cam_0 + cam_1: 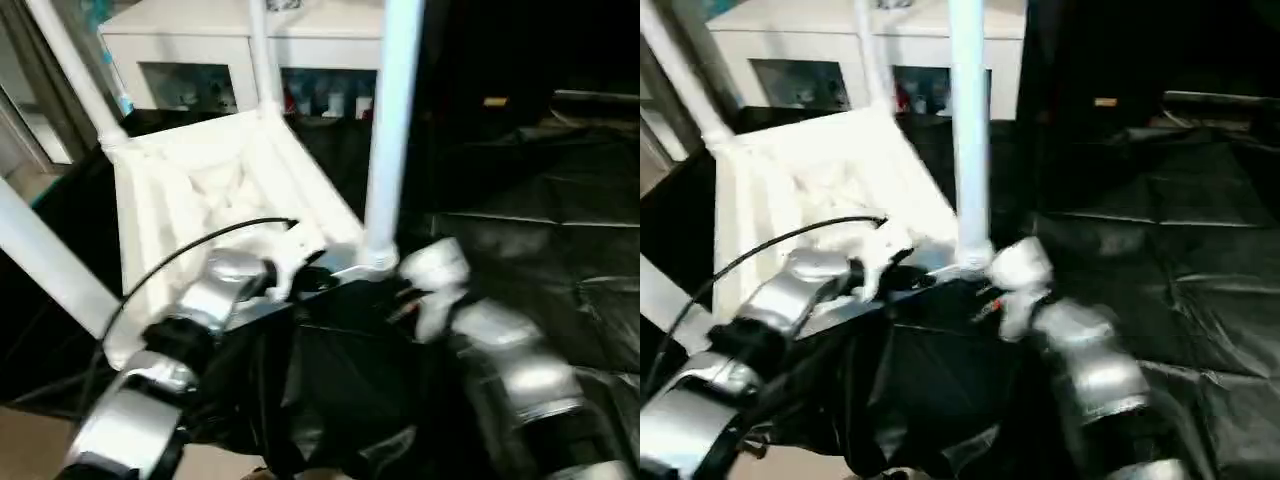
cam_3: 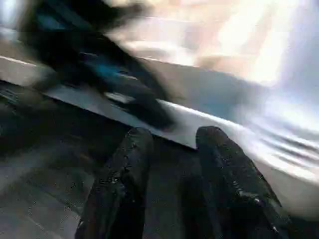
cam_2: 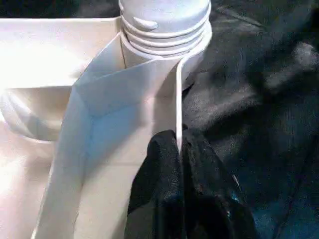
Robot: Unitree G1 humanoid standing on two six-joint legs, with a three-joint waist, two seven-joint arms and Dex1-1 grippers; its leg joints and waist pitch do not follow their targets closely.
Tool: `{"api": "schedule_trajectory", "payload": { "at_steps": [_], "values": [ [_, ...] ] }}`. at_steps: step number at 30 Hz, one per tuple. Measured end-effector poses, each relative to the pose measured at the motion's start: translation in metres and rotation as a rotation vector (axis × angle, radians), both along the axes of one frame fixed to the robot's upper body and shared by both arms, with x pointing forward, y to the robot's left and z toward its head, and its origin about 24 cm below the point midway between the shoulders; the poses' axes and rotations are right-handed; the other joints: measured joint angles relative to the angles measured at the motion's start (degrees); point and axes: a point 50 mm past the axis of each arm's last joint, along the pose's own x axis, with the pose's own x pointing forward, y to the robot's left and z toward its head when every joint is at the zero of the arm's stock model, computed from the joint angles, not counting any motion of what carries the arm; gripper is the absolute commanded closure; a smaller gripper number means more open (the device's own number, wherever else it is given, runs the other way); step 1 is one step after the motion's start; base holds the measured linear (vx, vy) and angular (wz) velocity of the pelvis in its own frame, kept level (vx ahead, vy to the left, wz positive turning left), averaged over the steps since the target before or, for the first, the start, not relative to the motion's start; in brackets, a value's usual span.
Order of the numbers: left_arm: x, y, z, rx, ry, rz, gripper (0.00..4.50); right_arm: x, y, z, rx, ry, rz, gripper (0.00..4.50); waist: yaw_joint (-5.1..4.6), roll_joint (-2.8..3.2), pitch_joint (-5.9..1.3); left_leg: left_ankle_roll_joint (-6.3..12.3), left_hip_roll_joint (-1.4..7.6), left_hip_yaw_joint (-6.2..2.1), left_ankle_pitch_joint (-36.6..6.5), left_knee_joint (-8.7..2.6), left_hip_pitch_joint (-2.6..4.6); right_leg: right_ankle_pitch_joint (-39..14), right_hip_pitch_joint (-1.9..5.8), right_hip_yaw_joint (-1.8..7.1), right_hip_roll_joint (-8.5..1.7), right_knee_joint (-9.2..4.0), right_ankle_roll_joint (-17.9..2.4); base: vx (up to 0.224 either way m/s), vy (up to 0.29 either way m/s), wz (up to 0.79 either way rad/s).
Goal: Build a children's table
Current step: Rotate leg to tighten
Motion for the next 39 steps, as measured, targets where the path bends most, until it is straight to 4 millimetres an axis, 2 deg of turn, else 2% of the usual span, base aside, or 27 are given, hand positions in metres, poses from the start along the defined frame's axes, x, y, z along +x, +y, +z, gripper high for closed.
{"api": "schedule_trajectory", "payload": {
  "at_steps": [3,4,7,11,13,15,16,21,24,28,34,36,39],
  "values": [
    [-0.002,-0.003,0.002,-0.002,-0.01,-0.039,4.5,0.006,-0.008,0.008,-0.015,-0.027,-0.003,2.4,1.02,-0.03,0.01,0.03,0.04,0.11,0.0,-0.04,-0.04,0.0,0.04,-0.02,-0.03,0.0,0.0,0.0,0.0,0.0],
    [-0.002,-0.002,0.002,-0.001,-0.013,-0.046,4.5,0.007,-0.011,0.009,-0.018,-0.033,-0.01,2.3,1.09,-0.04,0.0,0.05,0.06,0.11,0.0,-0.03,-0.1,0.0,0.01,-0.04,-0.02,-0.01,0.0,0.0,0.0,0.0],
    [-0.002,0.001,0.004,0.002,-0.017,-0.063,4.5,0.008,-0.021,0.011,-0.032,-0.036,-0.012,2.05,0.95,-0.03,-0.01,0.32,0.07,0.11,0.2,0.06,-0.31,0.0,-0.17,-0.05,-0.02,-0.01,0.0,0.0,0.0,0.0],
    [-0.002,0.004,0.006,0.006,-0.034,-0.074,4.5,-0.002,-0.031,0.018,-0.042,-0.026,0.037,1.61,0.96,-0.17,-0.04,0.47,0.14,0.11,0.3,0.22,-0.86,0.0,-0.6,-0.14,-0.01,0.12,0.0,0.0,0.0,0.0],
    [-0.003,0.01,0.005,0.013,-0.035,-0.082,4.5,-0.01,-0.041,0.02,-0.059,-0.008,0.068,1.61,1.01,-0.25,-0.04,0.57,0.16,0.11,0.3,0.25,-0.86,0.0,-0.59,-0.15,0.0,0.14,0.0,0.0,0.0,0.0],
    [-0.003,0.017,0.005,0.021,-0.036,-0.083,4.5,-0.016,-0.053,0.021,-0.078,0.008,0.072,1.39,0.84,-0.4,-0.03,0.56,0.18,0.11,0.3,0.3,-0.86,0.0,-0.6,-0.15,0.0,0.19,0.0,0.0,0.0,0.0],
    [-0.003,0.019,0.005,0.024,-0.037,-0.084,4.5,-0.017,-0.057,0.022,-0.088,0.007,0.065,1.23,0.66,-0.42,-0.03,0.56,0.2,0.11,0.3,0.35,-0.85,0.0,-0.61,-0.16,0.0,0.23,0.0,0.0,0.0,0.0],
    [-0.008,0.027,0.003,0.025,-0.031,-0.116,4.5,-0.014,-0.074,0.028,-0.114,-0.03,-0.007,1.09,0.52,-0.42,-0.04,0.53,0.2,0.11,0.3,0.38,-0.84,0.1,-0.61,-0.14,0.0,0.22,0.0,0.0,0.0,0.0],
    [-0.014,0.029,0.002,0.017,-0.021,-0.151,4.5,-0.009,-0.072,0.033,-0.113,-0.052,-0.008,1.09,0.61,-0.34,-0.09,0.54,0.2,0.13,0.3,0.39,-0.84,0.1,-0.62,-0.14,0.0,0.25,0.0,0.0,0.0,0.0],
    [-0.017,0.026,0.002,0.015,-0.013,-0.191,4.5,-0.005,-0.057,0.034,-0.096,-0.057,0.05,1.09,1.14,-0.32,-0.11,0.56,0.22,0.13,0.4,0.43,-0.86,0.1,-0.63,-0.21,-0.01,0.3,0.0,0.0,0.0,0.0],
    [-0.018,0.026,0.002,0.016,-0.01,-0.192,4.5,0.007,-0.046,0.032,-0.115,-0.072,0.06,1.09,0.84,-0.44,-0.13,0.55,0.22,0.13,0.3,0.66,-0.87,0.1,-0.62,-0.14,-0.01,0.45,0.0,0.0,0.0,0.0],
    [-0.019,0.026,0.002,0.018,-0.01,-0.194,4.5,0.01,-0.044,0.03,-0.125,-0.066,0.062,1.37,0.89,-0.58,-0.11,0.55,0.22,0.14,0.3,0.68,-0.87,0.1,-0.61,-0.12,-0.02,0.46,0.0,0.0,0.0,0.0],
    [-0.019,0.029,0.002,0.031,-0.013,-0.191,4.5,0.012,-0.044,0.03,-0.127,-0.064,0.065,1.53,0.91,-0.93,-0.2,0.56,0.25,0.15,0.3,0.74,-0.87,0.1,-0.62,-0.15,-0.02,0.55,0.0,0.0,0.0,0.0]
  ]
}}
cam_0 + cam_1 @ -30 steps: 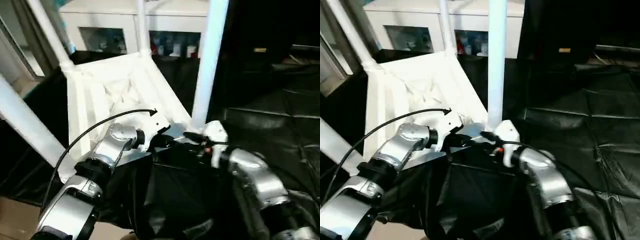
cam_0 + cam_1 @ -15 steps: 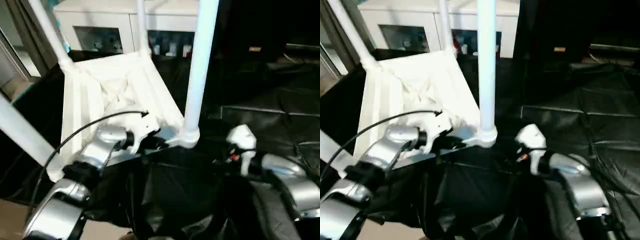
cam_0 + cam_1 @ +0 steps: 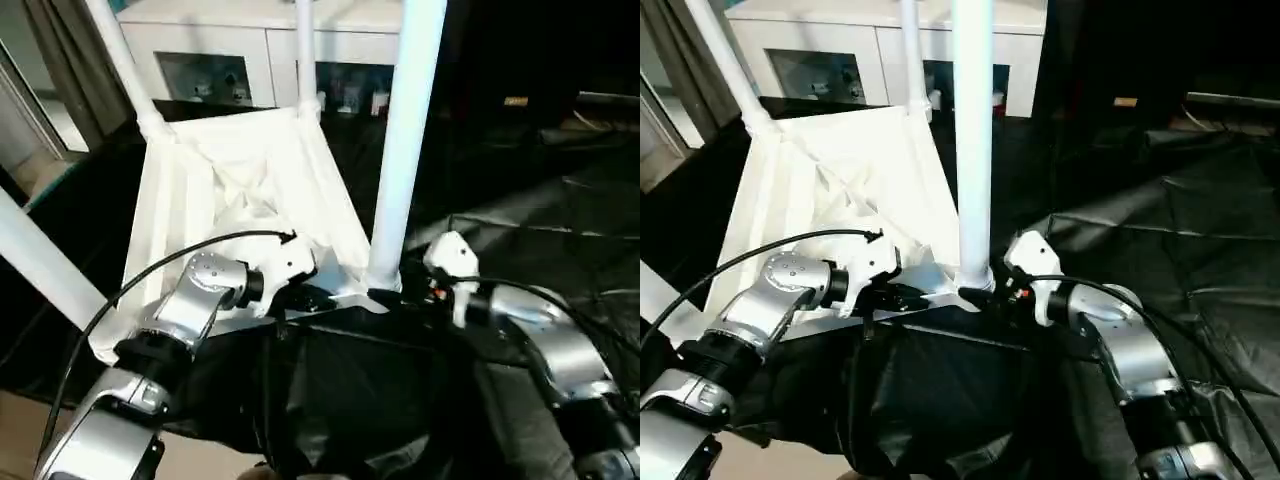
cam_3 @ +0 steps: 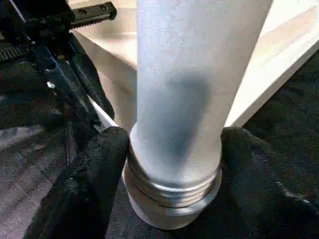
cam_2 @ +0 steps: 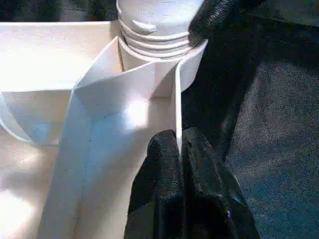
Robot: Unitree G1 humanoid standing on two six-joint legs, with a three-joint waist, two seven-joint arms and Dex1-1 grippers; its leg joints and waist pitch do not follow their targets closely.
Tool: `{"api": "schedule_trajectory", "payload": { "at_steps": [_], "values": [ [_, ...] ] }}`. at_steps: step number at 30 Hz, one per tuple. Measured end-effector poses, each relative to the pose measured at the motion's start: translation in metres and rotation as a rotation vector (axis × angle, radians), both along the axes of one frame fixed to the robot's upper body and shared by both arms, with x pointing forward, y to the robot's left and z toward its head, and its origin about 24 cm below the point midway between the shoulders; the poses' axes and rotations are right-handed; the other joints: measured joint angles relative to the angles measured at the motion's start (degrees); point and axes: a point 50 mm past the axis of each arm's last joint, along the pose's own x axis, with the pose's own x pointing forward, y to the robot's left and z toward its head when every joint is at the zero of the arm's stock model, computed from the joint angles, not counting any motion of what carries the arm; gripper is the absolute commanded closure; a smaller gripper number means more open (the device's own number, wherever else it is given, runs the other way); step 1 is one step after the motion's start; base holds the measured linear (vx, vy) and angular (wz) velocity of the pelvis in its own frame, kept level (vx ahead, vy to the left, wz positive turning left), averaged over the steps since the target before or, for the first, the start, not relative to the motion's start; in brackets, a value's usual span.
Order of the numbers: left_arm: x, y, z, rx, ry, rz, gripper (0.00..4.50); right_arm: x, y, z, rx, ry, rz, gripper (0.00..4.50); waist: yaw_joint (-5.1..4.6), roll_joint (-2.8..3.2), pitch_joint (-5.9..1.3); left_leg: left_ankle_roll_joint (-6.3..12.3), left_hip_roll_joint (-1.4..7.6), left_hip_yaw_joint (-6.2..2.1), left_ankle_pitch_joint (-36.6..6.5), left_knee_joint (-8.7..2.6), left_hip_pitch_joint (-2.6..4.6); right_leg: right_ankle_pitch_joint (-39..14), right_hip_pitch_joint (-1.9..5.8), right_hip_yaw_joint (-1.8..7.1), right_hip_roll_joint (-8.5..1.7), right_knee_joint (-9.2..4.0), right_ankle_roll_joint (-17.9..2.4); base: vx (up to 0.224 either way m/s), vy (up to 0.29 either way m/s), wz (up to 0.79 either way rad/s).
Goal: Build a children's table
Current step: Rotate leg to tighten
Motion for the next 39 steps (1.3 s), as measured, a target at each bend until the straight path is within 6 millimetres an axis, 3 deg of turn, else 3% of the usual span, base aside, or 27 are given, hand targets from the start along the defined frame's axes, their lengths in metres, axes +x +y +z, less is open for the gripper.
{"api": "schedule_trajectory", "payload": {
  "at_steps": [3,13,22,26,27,31,33,39],
  "values": [
    [0.0,0.002,0.0,0.003,0.002,0.008,4.5,0.002,0.001,0.0,-0.003,0.0,0.011,1.82,-0.02,-0.05,-0.02,0.0,0.01,0.0,0.0,0.12,0.0,0.0,-0.02,0.02,0.0,0.14,0.0,0.0,0.0,0.0],
    [0.0,0.001,-0.004,0.01,-0.005,0.039,4.5,0.004,0.008,-0.008,0.033,0.01,-0.015,1.93,-0.24,-0.67,-0.44,-0.03,0.06,0.0,0.0,0.38,0.06,0.0,-0.09,0.09,0.0,0.61,0.0,0.0,0.0,0.0],
    [0.018,-0.035,-0.008,0.01,-0.022,0.226,4.5,0.015,0.021,-0.026,0.126,-0.011,-0.443,1.94,-0.24,-0.45,-0.65,-0.26,0.04,0.0,0.0,0.33,0.33,0.4,0.1,0.12,0.0,0.38,-0.6,0.0,0.0,0.0],
    [0.019,-0.042,-0.014,0.014,-0.011,0.266,4.5,0.018,0.032,-0.029,0.114,-0.02,-0.534,1.94,-0.45,-0.11,-0.62,-0.29,0.0,-0.02,0.0,-0.05,1.25,0.1,0.7,0.08,0.0,-0.4,-0.1,0.0,0.0,0.0],
    [0.02,-0.042,-0.014,0.015,-0.011,0.268,4.5,0.019,0.032,-0.029,0.114,-0.02,-0.535,1.38,-0.48,-0.07,-0.64,-0.29,-0.03,-0.02,0.0,-0.15,1.25,0.1,0.7,0.09,0.0,-0.56,-0.1,0.0,0.0,0.0],
    [0.019,-0.043,-0.013,0.016,-0.019,0.249,4.5,0.019,0.033,-0.028,0.129,-0.021,-0.523,1.18,-0.58,0.22,-0.62,-0.29,-0.15,-0.02,0.0,-0.18,1.23,0.1,0.7,0.23,-0.01,-0.69,-0.1,0.0,0.0,0.0],
    [0.019,-0.04,-0.012,0.016,-0.02,0.217,4.5,0.017,0.029,-0.026,0.115,-0.029,-0.473,0.87,-0.58,0.24,-0.59,-0.29,-0.14,-0.02,0.0,-0.19,1.1,0.4,0.7,0.21,-0.02,-0.69,-0.5,0.0,0.0,0.0],
    [0.013,-0.028,-0.009,-0.002,-0.009,0.111,4.5,0.008,0.013,-0.017,0.061,-0.044,-0.278,0.87,0.02,0.32,-0.55,-0.28,-0.08,-0.01,0.0,-0.42,0.85,1.0,0.6,0.04,-0.04,-0.69,-0.2,0.0,0.0,0.0]
  ]
}}
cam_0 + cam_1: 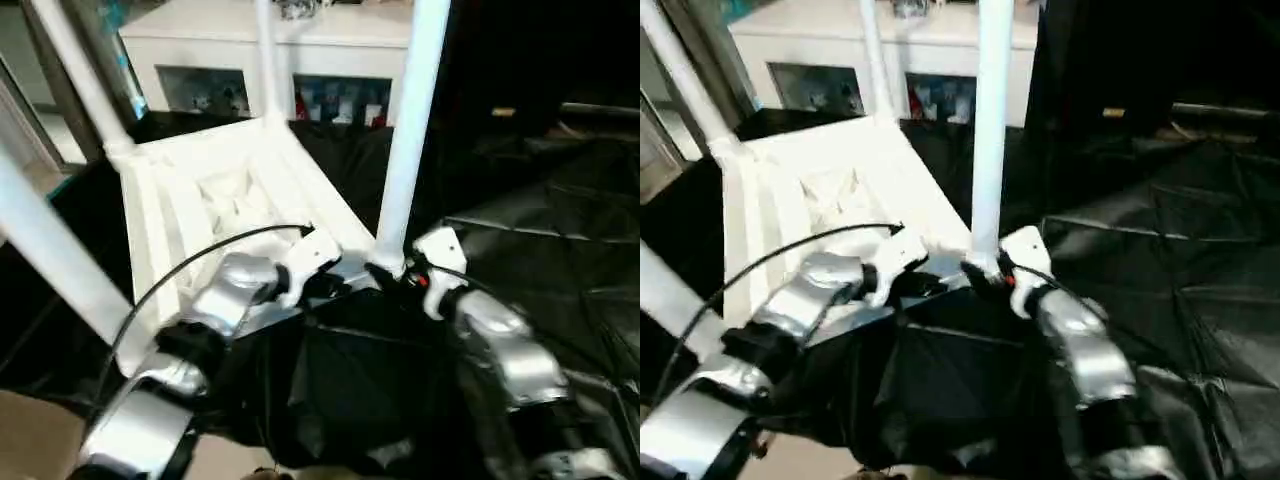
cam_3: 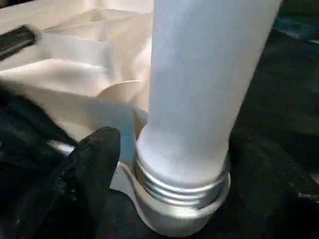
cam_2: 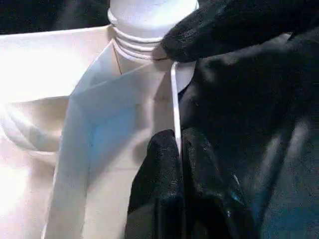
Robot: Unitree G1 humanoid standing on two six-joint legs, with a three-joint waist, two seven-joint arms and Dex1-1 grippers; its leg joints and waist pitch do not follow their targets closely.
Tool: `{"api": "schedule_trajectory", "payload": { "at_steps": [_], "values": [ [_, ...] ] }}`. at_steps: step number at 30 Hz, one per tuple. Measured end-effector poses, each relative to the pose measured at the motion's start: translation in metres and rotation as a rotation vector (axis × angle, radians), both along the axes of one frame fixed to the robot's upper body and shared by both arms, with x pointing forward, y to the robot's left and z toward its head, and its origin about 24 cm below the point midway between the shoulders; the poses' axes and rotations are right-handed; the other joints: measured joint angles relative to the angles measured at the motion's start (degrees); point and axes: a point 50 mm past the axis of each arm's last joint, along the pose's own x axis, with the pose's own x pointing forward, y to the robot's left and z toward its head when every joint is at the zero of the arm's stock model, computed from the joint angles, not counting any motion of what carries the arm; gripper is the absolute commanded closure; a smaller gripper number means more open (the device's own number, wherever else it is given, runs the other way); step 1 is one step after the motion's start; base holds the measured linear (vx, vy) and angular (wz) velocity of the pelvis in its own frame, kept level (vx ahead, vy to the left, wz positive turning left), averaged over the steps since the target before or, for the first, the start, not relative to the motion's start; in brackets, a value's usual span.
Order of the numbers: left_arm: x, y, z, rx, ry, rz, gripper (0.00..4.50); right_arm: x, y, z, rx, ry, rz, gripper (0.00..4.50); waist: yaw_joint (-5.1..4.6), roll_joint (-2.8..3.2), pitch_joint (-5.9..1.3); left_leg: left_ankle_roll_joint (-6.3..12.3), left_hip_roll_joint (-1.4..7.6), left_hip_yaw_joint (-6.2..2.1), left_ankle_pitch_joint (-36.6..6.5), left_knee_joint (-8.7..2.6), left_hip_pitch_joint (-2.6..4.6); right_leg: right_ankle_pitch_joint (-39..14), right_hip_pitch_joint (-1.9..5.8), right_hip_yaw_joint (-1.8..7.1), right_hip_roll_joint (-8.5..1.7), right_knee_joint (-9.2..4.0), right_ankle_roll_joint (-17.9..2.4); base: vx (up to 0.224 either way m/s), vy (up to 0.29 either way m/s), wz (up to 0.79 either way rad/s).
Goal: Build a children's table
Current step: Rotate leg to tighten
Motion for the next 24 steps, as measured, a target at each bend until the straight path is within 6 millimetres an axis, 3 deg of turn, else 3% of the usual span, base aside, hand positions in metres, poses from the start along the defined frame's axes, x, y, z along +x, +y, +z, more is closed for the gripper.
{"api": "schedule_trajectory", "payload": {
  "at_steps": [4,8,15,24],
  "values": [
    [-0.009,0.013,0.002,-0.004,0.024,-0.101,4.5,-0.008,-0.009,0.005,-0.031,0.01,0.152,0.87,0.44,0.08,0.04,0.01,0.12,0.0,0.0,-0.01,-0.18,-0.2,-0.13,-0.15,0.04,0.0,0.2,0.0,0.0,0.0],
    [-0.016,0.019,0.006,-0.004,0.044,-0.194,4.5,-0.014,-0.01,0.009,-0.032,0.019,0.267,0.87,1.44,0.13,0.07,0.03,0.12,0.02,0.0,0.15,-0.87,-0.2,-0.7,-0.12,0.03,0.07,0.2,0.0,0.0,0.0],
    [-0.019,0.025,0.006,0.001,0.066,-0.23,4.5,-0.019,-0.013,0.011,-0.045,0.044,0.367,0.87,1.36,0.04,0.14,0.03,0.13,0.06,0.0,0.28,-0.89,-0.2,-0.8,0.0,0.03,0.22,0.2,0.0,0.0,0.0],
    [-0.02,0.027,0.006,0.001,0.078,-0.238,4.5,-0.021,-0.01,0.01,-0.034,0.048,0.408,1.61,1.38,0.0,0.19,0.02,0.14,0.09,0.0,0.27,-0.88,-0.2,-0.82,0.02,0.03,0.22,0.2,0.0,0.0,0.0]
  ]
}}
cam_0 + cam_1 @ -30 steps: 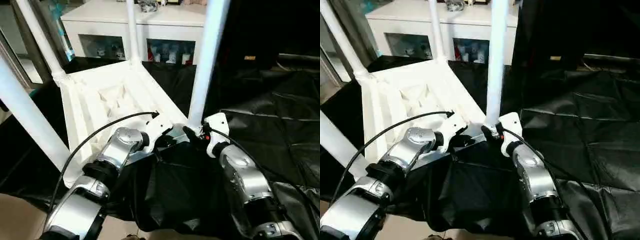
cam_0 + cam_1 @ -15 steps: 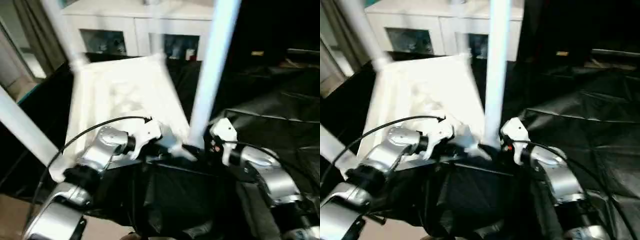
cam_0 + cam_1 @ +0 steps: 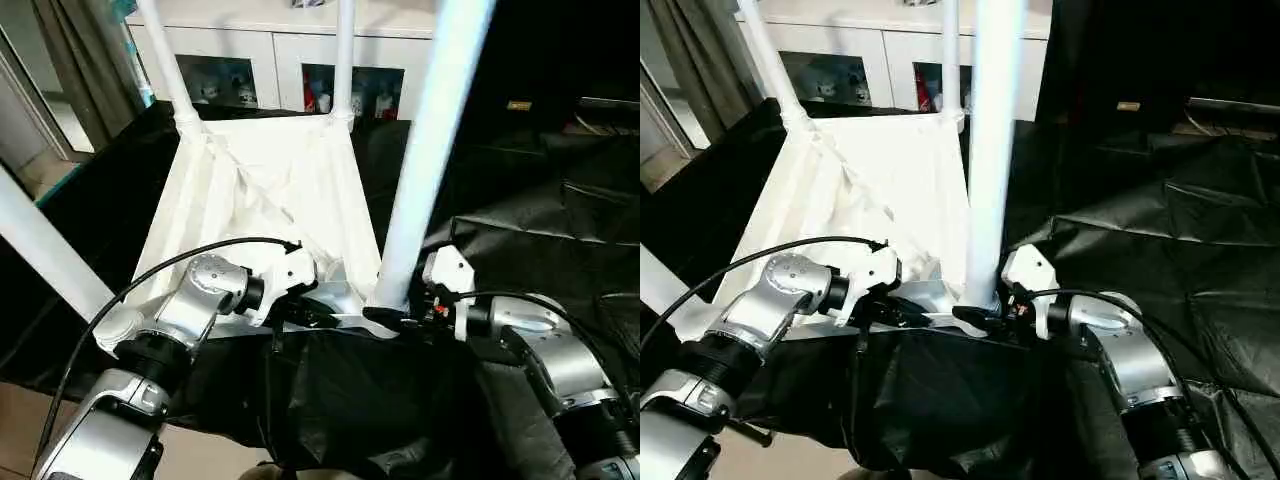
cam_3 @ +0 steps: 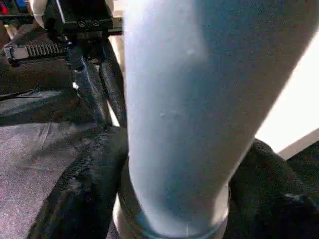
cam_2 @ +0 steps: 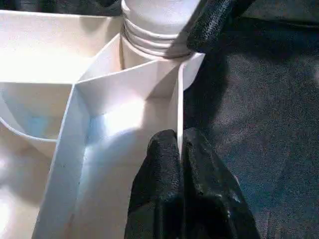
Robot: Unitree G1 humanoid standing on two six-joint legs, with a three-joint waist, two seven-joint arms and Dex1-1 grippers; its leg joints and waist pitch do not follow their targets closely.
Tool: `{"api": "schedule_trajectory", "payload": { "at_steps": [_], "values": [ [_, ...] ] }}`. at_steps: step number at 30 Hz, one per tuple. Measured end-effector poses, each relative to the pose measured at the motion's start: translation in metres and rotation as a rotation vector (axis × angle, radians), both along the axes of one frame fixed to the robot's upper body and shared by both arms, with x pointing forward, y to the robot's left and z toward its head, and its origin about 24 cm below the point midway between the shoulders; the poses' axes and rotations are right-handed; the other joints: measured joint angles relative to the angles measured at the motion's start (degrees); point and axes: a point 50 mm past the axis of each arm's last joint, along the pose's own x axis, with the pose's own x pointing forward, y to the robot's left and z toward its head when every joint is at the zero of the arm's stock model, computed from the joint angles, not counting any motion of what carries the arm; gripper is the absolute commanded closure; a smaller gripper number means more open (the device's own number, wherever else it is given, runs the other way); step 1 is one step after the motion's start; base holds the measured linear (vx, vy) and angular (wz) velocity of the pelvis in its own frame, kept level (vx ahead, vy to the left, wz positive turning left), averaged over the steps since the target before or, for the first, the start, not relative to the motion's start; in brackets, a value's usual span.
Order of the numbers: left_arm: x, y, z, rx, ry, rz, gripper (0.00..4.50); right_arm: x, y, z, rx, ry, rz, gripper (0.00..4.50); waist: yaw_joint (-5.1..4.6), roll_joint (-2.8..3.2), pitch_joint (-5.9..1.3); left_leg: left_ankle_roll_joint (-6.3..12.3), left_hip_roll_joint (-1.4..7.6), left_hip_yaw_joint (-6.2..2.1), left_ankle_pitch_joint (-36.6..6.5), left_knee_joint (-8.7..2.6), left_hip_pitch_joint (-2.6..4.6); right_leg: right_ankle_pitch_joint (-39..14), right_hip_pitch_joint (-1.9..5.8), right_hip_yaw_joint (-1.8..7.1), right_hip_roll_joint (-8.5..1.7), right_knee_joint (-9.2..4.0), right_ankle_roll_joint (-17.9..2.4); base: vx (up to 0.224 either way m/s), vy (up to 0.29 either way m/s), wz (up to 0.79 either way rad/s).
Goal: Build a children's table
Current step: Rotate leg to tighten
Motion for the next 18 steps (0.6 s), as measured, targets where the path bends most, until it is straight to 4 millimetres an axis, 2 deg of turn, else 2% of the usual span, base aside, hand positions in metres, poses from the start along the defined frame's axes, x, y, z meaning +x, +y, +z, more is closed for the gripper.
{"api": "schedule_trajectory", "payload": {
  "at_steps": [1,6,11,14,18],
  "values": [
    [0.0,0.0,0.0,0.0,0.0,0.0,4.5,0.0,0.0,0.0,0.001,0.0,0.0,1.79,0.0,0.0,0.0,0.0,0.0,0.0,0.0,0.0,0.0,0.0,0.0,0.0,0.0,0.0,0.0,0.0,0.0,0.0],
    [0.001,-0.005,-0.001,-0.011,-0.007,0.028,4.5,-0.002,0.001,-0.005,0.047,-0.001,-0.08,1.9,-0.09,0.03,0.02,0.0,0.0,0.0,0.0,0.0,0.04,0.0,0.01,0.03,0.0,0.01,0.0,0.0,0.0,0.0],
    [0.014,-0.02,-0.003,-0.003,-0.045,0.146,4.5,0.009,0.002,-0.012,0.073,-0.013,-0.313,1.91,-0.31,0.09,0.07,-0.02,-0.01,0.01,0.0,-0.05,0.28,0.1,0.04,0.08,0.0,-0.05,-0.1,0.0,0.0,0.0],
    [0.022,-0.033,-0.005,-0.001,-0.058,0.242,4.5,0.021,0.007,-0.015,0.087,-0.011,-0.503,1.91,-0.88,0.08,0.27,-0.03,-0.08,0.0,0.0,-0.26,0.77,-0.2,0.05,0.14,-0.01,-0.21,0.3,-0.039,0.003,-0.02],
    [0.024,-0.047,-0.006,-0.012,-0.056,0.309,4.5,0.029,0.016,-0.017,0.099,-0.009,-0.655,1.91,-1.45,0.24,0.33,-0.04,-0.24,0.0,0.0,-0.87,1.1,-0.4,0.27,0.14,-0.11,-0.72,0.6,0.0,0.0,0.0]
  ]
}}
